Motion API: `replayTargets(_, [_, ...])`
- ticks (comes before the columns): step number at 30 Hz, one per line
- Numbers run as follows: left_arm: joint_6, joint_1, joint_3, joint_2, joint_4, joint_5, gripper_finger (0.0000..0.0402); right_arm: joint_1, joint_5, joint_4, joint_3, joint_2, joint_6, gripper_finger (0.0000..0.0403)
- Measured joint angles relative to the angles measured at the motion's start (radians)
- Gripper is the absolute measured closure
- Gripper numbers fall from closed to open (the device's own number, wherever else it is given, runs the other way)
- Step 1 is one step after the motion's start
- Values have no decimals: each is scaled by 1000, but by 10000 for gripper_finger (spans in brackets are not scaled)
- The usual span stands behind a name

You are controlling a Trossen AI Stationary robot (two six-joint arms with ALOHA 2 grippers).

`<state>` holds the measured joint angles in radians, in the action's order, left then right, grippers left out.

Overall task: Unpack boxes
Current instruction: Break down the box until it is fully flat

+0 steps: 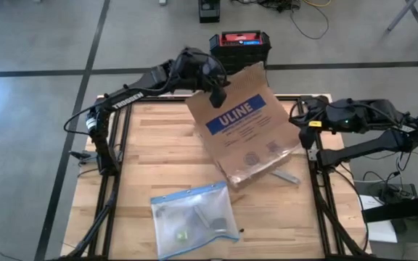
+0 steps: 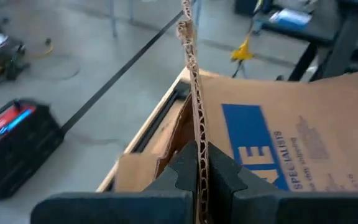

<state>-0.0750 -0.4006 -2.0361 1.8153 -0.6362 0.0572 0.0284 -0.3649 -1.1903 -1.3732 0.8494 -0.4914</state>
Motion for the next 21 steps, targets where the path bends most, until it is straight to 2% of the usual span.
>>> replayTargets(5, [-3, -3, -58, 1, 119, 203, 401, 0, 1, 16, 2, 33, -7, 403])
replayTargets(7, [-4, -2, -80, 1, 135, 248, 401, 1, 0, 37, 2, 37, -6, 403])
replayTargets(13, [9, 1, -52, -13, 81, 249, 401, 0, -10, 77, 2, 32, -5, 403])
replayTargets(21, [42, -4, 159, -36, -31, 225, 401, 0, -30, 80, 2, 28, -6, 403])
